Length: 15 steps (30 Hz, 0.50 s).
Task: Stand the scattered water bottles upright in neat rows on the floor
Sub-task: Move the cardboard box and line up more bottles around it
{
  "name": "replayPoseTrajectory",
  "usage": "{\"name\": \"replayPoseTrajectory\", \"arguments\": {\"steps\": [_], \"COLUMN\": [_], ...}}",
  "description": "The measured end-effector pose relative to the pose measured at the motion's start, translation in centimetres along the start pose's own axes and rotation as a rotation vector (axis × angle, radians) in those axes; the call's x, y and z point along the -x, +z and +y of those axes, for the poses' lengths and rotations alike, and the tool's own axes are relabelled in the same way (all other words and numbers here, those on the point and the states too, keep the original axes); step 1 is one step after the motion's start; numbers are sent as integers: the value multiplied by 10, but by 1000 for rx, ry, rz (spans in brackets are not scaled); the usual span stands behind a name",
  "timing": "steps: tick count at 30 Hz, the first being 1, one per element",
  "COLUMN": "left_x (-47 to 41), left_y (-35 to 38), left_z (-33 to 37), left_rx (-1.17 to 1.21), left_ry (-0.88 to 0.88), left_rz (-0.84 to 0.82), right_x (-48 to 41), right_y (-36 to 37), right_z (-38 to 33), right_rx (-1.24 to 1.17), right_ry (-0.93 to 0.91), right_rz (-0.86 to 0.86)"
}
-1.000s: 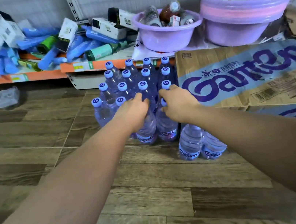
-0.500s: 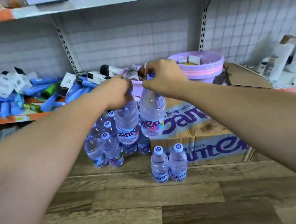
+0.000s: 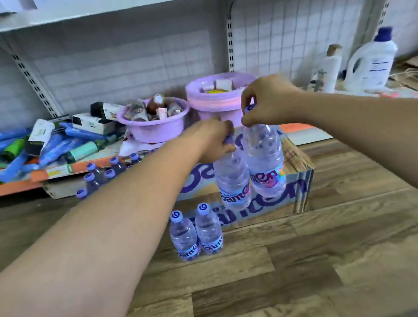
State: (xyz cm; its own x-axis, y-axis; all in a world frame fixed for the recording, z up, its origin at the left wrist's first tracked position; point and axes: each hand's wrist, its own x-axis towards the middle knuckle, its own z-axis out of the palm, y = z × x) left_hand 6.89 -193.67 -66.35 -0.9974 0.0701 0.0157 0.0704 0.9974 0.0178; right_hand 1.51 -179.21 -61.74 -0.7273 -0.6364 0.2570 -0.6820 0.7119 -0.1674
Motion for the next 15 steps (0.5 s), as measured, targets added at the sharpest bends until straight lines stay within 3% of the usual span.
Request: {"name": "replayPoseTrajectory", "arguments": {"steps": [8, 15], "left_x": [-11, -23], "left_y": [82, 149], "left_z": [37, 40], "left_rx": [-114, -131], "left_ry": [41, -82], "left_rz": [-186, -269], "right_x": [34, 41], "right_y": [90, 165], "right_z": [62, 78], "right_rx": [-11, -63], "right_ry": [11, -11], "right_rz": [-292, -479]}}
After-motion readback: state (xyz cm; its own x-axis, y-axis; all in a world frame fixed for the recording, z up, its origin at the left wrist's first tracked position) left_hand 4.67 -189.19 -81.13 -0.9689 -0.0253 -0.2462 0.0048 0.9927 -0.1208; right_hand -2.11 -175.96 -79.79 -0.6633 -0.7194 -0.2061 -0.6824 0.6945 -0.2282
